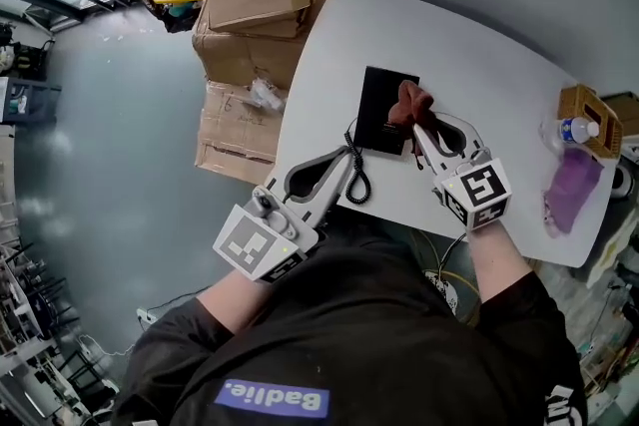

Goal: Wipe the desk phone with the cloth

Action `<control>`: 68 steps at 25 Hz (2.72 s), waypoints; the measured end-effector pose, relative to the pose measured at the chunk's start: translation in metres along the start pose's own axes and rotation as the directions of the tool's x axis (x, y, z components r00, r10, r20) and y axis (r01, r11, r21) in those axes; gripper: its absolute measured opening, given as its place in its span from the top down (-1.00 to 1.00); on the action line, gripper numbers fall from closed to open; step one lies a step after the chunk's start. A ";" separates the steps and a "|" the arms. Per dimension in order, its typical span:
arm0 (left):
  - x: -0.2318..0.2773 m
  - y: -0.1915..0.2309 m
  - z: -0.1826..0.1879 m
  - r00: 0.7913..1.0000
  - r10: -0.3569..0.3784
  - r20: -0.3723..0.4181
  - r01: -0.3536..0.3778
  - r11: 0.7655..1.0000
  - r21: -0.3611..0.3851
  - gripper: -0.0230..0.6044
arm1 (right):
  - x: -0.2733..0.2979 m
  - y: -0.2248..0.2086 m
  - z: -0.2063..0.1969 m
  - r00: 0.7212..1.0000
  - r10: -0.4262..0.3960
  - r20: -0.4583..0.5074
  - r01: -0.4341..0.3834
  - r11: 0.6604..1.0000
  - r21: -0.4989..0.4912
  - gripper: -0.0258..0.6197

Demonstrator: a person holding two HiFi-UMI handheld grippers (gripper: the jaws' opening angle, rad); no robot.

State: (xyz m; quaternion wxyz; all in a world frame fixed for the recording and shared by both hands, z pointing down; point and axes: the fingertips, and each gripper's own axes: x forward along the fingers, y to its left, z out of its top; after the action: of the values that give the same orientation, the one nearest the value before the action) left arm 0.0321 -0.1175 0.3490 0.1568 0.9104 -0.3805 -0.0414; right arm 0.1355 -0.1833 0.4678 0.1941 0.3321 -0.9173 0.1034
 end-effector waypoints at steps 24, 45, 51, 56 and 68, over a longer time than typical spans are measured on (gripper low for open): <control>-0.003 0.016 -0.032 0.996 0.071 -0.044 -0.075 0.993 -0.087 0.93 | 0.105 -0.036 -0.056 0.962 -0.013 -0.273 -0.111 0.893 -0.436 0.70; -0.043 0.005 -0.035 0.995 -0.054 -0.080 0.048 0.996 -0.075 0.93 | 0.069 0.049 -0.135 0.934 -0.021 -0.357 -0.109 0.934 -0.339 0.70; -0.055 -0.001 -0.041 0.990 -0.100 -0.099 0.094 0.993 -0.070 0.93 | 0.061 0.073 -0.157 0.923 -0.033 -0.383 -0.097 0.944 -0.316 0.70; -0.057 -0.003 -0.037 0.989 -0.115 -0.089 0.109 0.991 -0.072 0.93 | 0.054 0.089 -0.162 0.912 -0.018 -0.410 -0.117 0.946 -0.302 0.70; -0.055 0.017 -0.011 0.999 -0.031 -0.017 0.030 0.997 -0.070 0.93 | 0.092 0.021 -0.043 0.949 -0.052 -0.310 -0.095 0.893 -0.440 0.70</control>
State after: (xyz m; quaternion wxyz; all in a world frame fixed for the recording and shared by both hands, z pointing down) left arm -0.0163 -0.0875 0.3623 0.1912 0.9104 -0.3636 -0.0488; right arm 0.0700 -0.2061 0.5446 0.4074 0.2473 -0.8772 -0.0579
